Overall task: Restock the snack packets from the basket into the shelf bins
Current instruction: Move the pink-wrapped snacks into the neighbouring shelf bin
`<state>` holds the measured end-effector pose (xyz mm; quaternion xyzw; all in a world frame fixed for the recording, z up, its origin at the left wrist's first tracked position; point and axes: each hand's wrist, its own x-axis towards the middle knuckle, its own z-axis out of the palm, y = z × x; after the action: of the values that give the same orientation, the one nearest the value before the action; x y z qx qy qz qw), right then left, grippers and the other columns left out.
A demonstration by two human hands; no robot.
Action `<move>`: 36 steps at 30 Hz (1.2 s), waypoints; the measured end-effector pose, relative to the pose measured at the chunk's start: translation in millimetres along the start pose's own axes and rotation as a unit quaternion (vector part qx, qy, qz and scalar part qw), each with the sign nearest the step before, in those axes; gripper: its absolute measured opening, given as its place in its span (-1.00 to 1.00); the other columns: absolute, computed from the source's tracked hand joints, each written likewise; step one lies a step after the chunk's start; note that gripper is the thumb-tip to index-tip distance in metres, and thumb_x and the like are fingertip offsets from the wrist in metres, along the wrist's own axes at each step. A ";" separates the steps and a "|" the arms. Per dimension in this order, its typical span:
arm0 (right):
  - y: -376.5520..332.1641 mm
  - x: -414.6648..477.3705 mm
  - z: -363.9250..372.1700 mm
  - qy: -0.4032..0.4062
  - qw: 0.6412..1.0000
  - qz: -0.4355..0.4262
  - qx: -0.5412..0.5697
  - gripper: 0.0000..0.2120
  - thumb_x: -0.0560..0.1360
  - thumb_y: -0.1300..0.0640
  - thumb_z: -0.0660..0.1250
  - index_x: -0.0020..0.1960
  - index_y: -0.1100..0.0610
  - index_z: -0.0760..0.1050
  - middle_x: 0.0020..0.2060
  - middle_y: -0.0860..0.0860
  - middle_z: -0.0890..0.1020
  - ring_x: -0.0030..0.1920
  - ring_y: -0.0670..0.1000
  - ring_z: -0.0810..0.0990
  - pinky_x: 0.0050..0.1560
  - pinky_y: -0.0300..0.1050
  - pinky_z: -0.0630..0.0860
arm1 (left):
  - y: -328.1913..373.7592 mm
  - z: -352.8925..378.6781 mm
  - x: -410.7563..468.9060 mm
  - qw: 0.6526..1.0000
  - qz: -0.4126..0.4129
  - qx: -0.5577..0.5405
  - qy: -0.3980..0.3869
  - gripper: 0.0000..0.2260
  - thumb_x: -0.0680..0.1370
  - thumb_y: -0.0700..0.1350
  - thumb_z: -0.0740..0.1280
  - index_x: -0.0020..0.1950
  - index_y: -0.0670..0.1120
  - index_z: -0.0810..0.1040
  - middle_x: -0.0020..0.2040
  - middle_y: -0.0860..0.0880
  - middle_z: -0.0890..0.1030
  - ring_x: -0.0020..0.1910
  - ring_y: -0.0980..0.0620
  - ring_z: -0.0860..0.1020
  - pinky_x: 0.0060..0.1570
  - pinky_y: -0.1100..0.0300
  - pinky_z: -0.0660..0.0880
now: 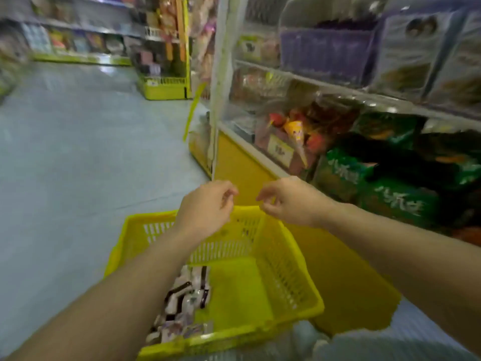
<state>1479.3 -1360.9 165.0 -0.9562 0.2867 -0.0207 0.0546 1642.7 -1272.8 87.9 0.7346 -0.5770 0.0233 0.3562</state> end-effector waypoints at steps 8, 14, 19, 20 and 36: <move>-20.1 74.1 181.3 -0.190 0.975 0.009 0.113 -0.71 0.51 0.04 0.30 0.21 0.05 0.55 0.08 0.01 0.65 0.09 0.05 0.58 0.08 -0.11 0.48 | -145.9 55.5 -56.0 0.957 -0.201 0.086 -0.191 -0.76 0.58 -0.06 0.23 0.23 0.03 0.54 0.20 0.01 0.58 0.12 -0.01 0.55 0.05 0.09 0.50; -5.7 94.2 286.9 -0.281 0.933 0.072 0.213 -0.55 0.50 0.02 0.34 0.36 0.07 0.41 0.22 0.08 0.55 0.07 0.05 0.57 0.06 -0.07 0.52 | -203.7 94.8 -90.4 0.914 -0.260 0.165 -0.265 -0.57 0.56 0.07 0.29 0.41 0.06 0.36 0.38 -0.02 0.35 0.33 -0.07 0.36 0.23 0.04 0.40; -8.3 108.2 346.0 -0.293 0.888 0.134 0.327 -0.34 0.47 0.08 0.43 0.47 0.14 0.23 0.40 0.11 0.40 0.31 0.10 0.46 0.02 -0.21 0.40 | -229.5 115.9 -108.5 0.896 -0.317 0.157 -0.269 -0.47 0.54 0.07 0.31 0.48 0.05 0.26 0.45 -0.06 0.23 0.35 -0.12 0.34 0.27 0.01 0.41; -10.3 110.7 354.3 -0.288 0.879 0.142 0.353 -0.31 0.46 0.10 0.44 0.48 0.15 0.21 0.41 0.11 0.39 0.32 0.11 0.46 0.05 -0.21 0.41 | -232.1 120.7 -111.0 0.899 -0.312 0.156 -0.266 -0.46 0.54 0.07 0.31 0.48 0.04 0.25 0.45 -0.07 0.22 0.33 -0.12 0.36 0.26 0.01 0.42; -29.5 112.8 395.7 -0.255 0.842 0.190 0.436 -0.29 0.37 0.03 0.52 0.44 0.01 0.30 0.40 0.04 0.40 0.37 0.11 0.38 0.31 0.02 0.42 | -243.5 153.7 -128.3 0.892 -0.343 0.041 -0.292 -0.07 0.35 0.18 0.49 0.54 0.17 -0.02 0.46 0.13 -0.10 0.39 -0.15 0.30 0.26 0.01 0.45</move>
<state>1617.6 -1362.0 -223.6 -0.7320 0.4000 0.1114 0.5401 1752.5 -1231.2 -204.6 0.8743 -0.3662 -0.2923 0.1267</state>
